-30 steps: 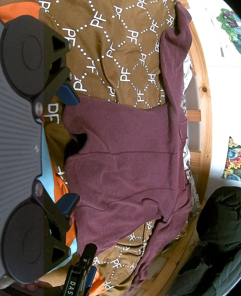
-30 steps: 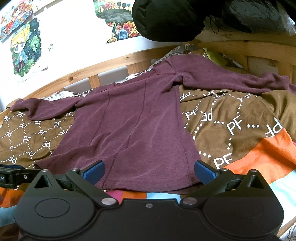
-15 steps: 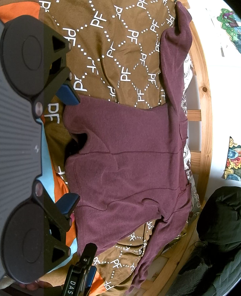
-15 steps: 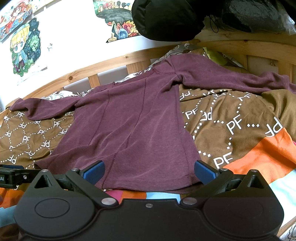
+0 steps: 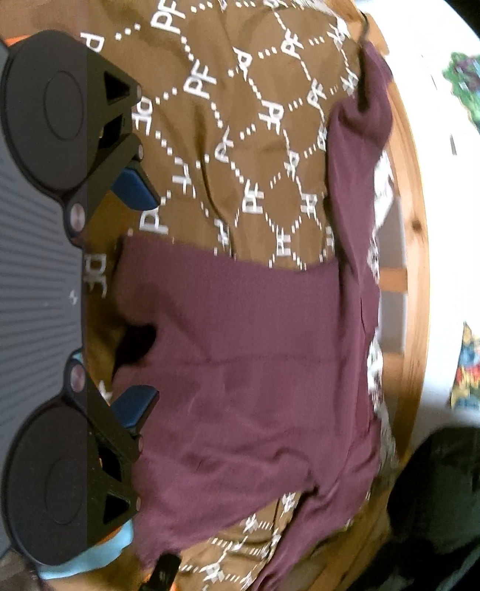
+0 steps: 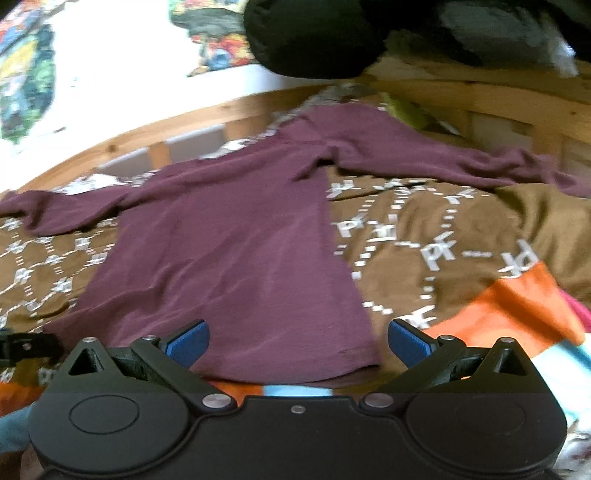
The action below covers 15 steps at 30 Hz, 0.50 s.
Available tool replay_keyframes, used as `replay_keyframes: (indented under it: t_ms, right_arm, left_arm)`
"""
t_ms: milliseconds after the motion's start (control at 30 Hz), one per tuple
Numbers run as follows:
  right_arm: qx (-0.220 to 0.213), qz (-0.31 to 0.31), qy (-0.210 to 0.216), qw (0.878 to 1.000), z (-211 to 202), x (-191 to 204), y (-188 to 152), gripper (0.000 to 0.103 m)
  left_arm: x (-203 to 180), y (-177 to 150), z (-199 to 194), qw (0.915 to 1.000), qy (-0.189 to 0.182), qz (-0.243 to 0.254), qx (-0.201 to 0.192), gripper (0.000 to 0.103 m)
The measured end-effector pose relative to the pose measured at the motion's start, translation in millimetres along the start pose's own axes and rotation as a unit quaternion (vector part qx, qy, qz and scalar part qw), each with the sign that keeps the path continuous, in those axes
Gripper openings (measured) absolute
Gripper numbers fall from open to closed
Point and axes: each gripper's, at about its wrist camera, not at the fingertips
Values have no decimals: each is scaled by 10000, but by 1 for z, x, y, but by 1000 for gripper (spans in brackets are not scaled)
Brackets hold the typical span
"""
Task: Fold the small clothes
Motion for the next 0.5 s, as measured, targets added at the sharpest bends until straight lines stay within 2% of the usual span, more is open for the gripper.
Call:
replay_keyframes:
  t_ms: [100,233,300,433,500]
  right_arm:
    - [299,306,-615,9972,-1,-8,18,103]
    - [718,600,-1341,9865,-4,-20,44,103]
    - [942,823,-1424,9819,-5,-30,55,103]
    - [1549,1347,-1330,9696,3,-45,70,103]
    - [1632,1363,-1319,9682,5,-48,75,103]
  left_arm:
    - [6,9,4,9998,188,-91,45,103]
    - [3,23,6,9995,312,-4,13,103]
    - [-2,30,6,9994,335,92,22,103]
    - [-14,49,11,9988,379,273,145,103]
    - [-20,63,16,9985,351,318,288,103]
Point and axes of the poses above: each gripper's, at about its wrist camera, not at the fingertips, and z roughly the way its jaws point, x to its left, y to its top, and after that the axes turned 2 degrees about -x, right-handed
